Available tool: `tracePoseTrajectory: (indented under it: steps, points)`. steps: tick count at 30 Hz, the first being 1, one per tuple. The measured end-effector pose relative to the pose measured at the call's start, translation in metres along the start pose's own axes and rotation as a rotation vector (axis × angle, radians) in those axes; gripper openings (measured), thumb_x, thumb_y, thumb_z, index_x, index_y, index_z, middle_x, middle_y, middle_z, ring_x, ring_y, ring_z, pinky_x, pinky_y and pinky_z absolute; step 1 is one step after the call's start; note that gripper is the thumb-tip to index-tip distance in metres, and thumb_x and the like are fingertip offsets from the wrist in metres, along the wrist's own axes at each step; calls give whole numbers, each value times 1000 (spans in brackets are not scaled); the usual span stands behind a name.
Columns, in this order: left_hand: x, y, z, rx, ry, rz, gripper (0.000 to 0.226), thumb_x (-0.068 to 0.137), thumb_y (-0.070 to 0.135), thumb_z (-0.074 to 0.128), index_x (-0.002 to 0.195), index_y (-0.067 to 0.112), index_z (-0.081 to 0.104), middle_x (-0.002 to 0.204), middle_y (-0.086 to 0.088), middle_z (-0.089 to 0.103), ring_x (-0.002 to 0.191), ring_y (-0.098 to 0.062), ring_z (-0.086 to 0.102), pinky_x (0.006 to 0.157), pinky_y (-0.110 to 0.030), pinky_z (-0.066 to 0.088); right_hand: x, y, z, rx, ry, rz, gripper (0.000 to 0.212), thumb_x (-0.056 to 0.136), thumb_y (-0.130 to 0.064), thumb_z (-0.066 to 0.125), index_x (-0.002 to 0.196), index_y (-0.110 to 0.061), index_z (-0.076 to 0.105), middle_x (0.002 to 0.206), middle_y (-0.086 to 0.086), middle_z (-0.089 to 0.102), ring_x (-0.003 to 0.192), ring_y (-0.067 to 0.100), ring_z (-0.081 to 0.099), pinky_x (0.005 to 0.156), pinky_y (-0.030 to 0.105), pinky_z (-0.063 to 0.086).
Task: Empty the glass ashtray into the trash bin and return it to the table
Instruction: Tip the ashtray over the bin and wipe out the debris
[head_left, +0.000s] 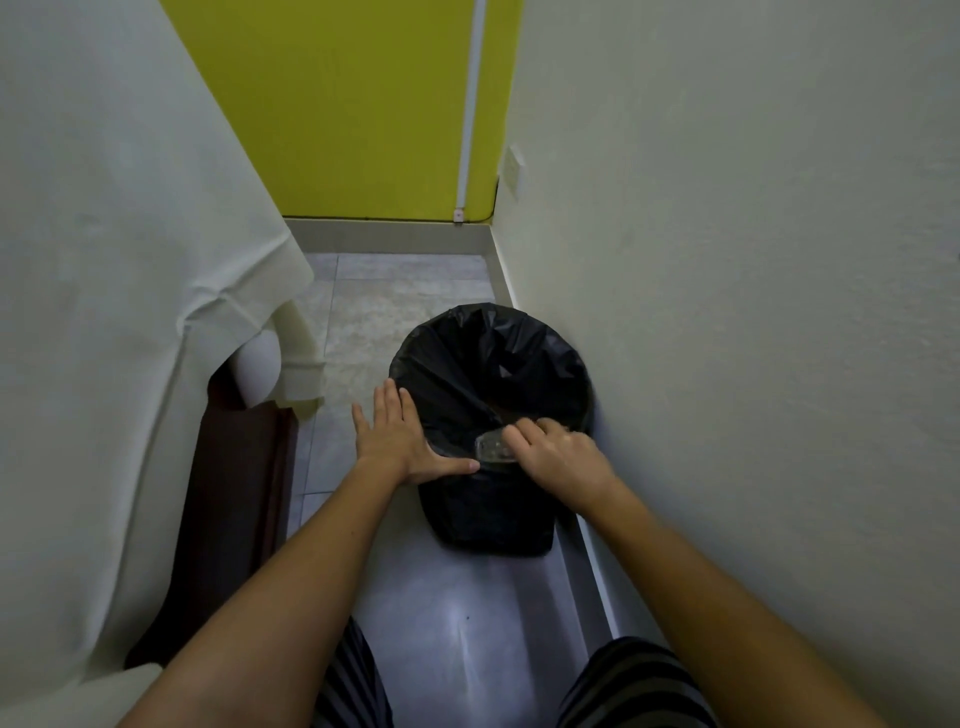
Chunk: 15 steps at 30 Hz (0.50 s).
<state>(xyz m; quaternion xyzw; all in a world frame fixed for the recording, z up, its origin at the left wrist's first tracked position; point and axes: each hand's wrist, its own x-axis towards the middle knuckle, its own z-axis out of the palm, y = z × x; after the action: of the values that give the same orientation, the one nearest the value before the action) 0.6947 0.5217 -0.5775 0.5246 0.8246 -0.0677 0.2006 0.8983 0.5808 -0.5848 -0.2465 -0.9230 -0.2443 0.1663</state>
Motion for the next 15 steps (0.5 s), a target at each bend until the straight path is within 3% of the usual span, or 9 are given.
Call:
tracePoseTrajectory:
  steps: [4, 10, 15]
  points:
    - [2, 1, 1, 11, 9, 7, 152, 53, 95, 47, 152, -2, -13, 161, -20, -21, 150, -32, -19, 119, -57, -5, 22, 14, -4, -50, 99, 108, 16, 84, -16, 62, 85, -18, 46, 71, 0, 60, 59, 20, 63, 30, 29, 43]
    - [4, 1, 4, 26, 35, 0, 154, 50, 98, 45, 153, -2, -11, 161, -20, -18, 150, -32, -18, 119, -57, -4, -5, 18, 9, -47, 79, -141, 8, 86, -10, 49, 85, -17, 52, 67, 3, 58, 50, 27, 61, 30, 28, 43]
    - [4, 2, 3, 38, 52, 2, 153, 51, 98, 42, 153, -3, -8, 162, -21, -15, 151, -32, -15, 119, -58, -3, 14, 33, -3, -130, 142, 39, 10, 87, -13, 53, 85, -20, 46, 72, 0, 63, 56, 23, 63, 32, 26, 39]
